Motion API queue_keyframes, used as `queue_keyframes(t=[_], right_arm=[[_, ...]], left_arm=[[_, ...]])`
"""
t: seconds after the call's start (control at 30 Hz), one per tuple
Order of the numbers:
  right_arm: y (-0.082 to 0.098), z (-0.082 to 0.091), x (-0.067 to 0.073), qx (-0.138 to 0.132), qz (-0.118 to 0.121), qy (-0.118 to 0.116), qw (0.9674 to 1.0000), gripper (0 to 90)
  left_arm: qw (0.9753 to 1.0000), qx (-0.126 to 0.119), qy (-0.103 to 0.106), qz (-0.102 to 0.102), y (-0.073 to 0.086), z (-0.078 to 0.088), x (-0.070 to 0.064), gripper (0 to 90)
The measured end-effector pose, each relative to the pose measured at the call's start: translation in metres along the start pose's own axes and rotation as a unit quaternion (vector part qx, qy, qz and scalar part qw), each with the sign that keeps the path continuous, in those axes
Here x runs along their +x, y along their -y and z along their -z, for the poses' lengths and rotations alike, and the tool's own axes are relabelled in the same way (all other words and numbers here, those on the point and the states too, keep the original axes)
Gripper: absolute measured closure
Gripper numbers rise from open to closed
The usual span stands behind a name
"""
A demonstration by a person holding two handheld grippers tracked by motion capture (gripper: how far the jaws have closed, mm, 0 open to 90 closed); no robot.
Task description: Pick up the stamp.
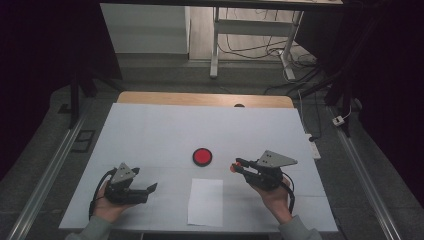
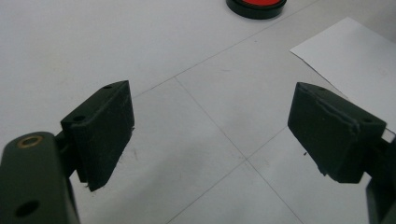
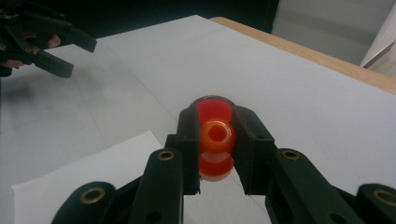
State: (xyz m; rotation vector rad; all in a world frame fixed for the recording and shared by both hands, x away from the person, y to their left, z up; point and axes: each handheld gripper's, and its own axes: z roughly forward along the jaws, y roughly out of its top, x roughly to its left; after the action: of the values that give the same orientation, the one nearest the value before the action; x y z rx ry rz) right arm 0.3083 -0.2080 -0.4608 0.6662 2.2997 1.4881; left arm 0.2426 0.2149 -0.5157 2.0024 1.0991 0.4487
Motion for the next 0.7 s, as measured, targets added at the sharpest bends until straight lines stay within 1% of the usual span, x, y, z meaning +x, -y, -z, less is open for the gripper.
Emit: queue_keyframes(t=[0.4,0.7], right_arm=[[-0.006,-0.004,0.01,-0.016,0.004,-0.018,0.9997,72.2],[-0.009,-0.012,0.019,-0.017,0.009,-0.035,0.9992,72.2]], left_arm=[[1.0,0.0,0.0,0.0,-0.001,-0.002,-0.001,15.3],[1.0,-0.002,0.002,0.001,-0.001,-0.002,-0.001,15.3]])
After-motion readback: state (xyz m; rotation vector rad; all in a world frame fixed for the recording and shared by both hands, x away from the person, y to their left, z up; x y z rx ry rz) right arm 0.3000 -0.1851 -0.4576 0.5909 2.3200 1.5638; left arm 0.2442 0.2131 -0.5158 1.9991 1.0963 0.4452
